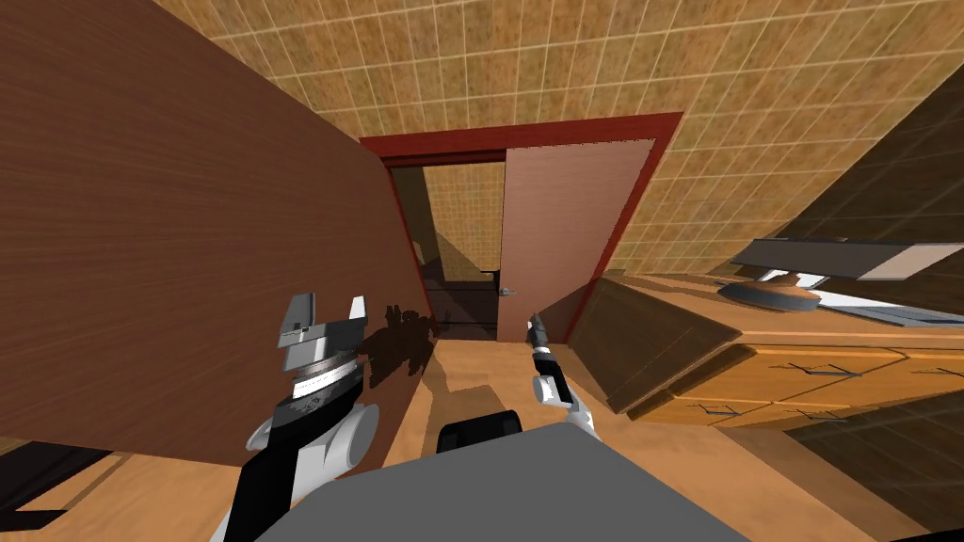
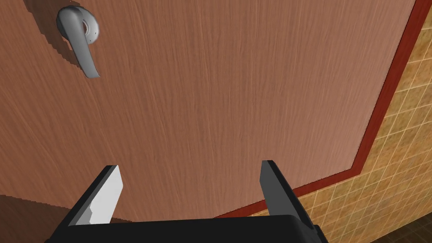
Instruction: Pull the door open
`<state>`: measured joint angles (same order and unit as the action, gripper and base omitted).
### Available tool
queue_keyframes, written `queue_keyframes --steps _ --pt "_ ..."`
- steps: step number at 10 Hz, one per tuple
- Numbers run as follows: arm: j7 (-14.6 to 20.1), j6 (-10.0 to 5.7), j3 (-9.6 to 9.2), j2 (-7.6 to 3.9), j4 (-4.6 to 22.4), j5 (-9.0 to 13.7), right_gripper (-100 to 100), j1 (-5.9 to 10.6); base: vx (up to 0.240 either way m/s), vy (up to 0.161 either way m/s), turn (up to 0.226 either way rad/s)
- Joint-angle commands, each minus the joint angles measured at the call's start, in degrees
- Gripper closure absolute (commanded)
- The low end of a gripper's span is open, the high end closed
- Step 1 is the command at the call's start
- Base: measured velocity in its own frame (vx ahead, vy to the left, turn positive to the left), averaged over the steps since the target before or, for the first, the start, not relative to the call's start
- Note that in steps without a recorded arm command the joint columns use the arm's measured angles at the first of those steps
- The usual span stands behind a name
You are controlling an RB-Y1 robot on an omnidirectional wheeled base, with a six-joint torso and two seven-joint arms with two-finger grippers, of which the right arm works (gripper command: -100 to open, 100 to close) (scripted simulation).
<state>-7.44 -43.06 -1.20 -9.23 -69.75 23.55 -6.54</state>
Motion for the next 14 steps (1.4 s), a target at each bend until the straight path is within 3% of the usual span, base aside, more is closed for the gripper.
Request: queue_keyframes --steps 1,14 --pt "-0.31 -0.36 0.07 -0.19 2.64 0.73 -100 0.88 0.089 -0.011 0.119" --pt "-1.97 -2.71 0.82 -1.89 21.25 5.92 -100 7.53 0.089 -0.033 0.110"
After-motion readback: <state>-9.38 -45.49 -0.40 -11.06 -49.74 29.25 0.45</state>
